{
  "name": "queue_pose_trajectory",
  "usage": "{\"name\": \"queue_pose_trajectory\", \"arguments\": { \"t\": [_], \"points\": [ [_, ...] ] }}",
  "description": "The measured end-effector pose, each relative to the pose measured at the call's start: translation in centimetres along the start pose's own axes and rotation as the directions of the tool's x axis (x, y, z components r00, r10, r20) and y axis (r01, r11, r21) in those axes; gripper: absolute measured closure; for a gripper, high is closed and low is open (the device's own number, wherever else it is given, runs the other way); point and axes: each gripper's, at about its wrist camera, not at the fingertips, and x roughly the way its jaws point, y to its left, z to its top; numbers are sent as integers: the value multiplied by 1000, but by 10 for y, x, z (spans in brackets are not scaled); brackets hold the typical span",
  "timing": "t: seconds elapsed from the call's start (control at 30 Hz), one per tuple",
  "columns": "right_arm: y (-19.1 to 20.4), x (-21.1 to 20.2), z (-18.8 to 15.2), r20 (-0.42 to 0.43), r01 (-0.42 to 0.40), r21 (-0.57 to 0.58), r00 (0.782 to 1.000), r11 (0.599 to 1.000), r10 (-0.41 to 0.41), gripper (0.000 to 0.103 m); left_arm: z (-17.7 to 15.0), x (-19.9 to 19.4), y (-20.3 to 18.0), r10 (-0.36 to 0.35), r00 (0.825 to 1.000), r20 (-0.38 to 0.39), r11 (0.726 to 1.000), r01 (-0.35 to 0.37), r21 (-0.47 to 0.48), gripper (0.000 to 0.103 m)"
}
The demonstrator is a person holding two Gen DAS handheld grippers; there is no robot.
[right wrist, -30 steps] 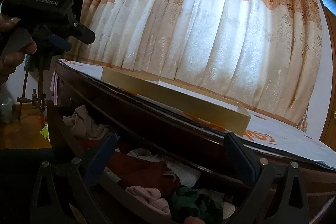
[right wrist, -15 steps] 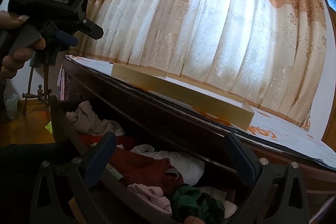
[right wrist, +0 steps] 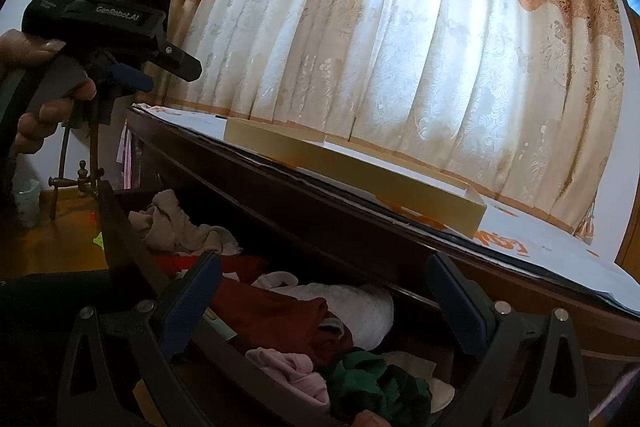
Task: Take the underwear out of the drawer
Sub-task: 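Move both tools over the clothes in the open drawer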
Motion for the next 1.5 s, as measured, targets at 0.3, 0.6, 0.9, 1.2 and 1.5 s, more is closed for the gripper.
{"name": "queue_pose_trajectory", "arguments": {
  "t": [0.3, 0.6, 0.9, 1.2, 1.5],
  "points": [
    [-2, -6, 0, -13, -9, 12, 1000, 1000, 9, 0, 0, 0, 4, 3, 1000, -1, 1000, -3, -5, 0],
    [-3, -12, -2, -29, -23, 14, 999, 1000, 24, 0, -1, -1, 9, 9, 1000, 3, 1000, -9, -8, 0],
    [-6, -17, -2, -42, -31, 15, 999, 999, 32, 0, -1, -5, 22, 30, 1000, 7, 999, -30, -29, 0],
    [-10, -22, -2, -49, -42, 8, 998, 999, 43, 0, -1, -5, 26, 39, 999, 4, 998, -39, -41, 0],
    [-17, -25, -1, -58, -57, 3, 997, 998, 58, 0, -3, -7, 25, 32, 999, 0, 999, -32, -40, 0]
  ]
}}
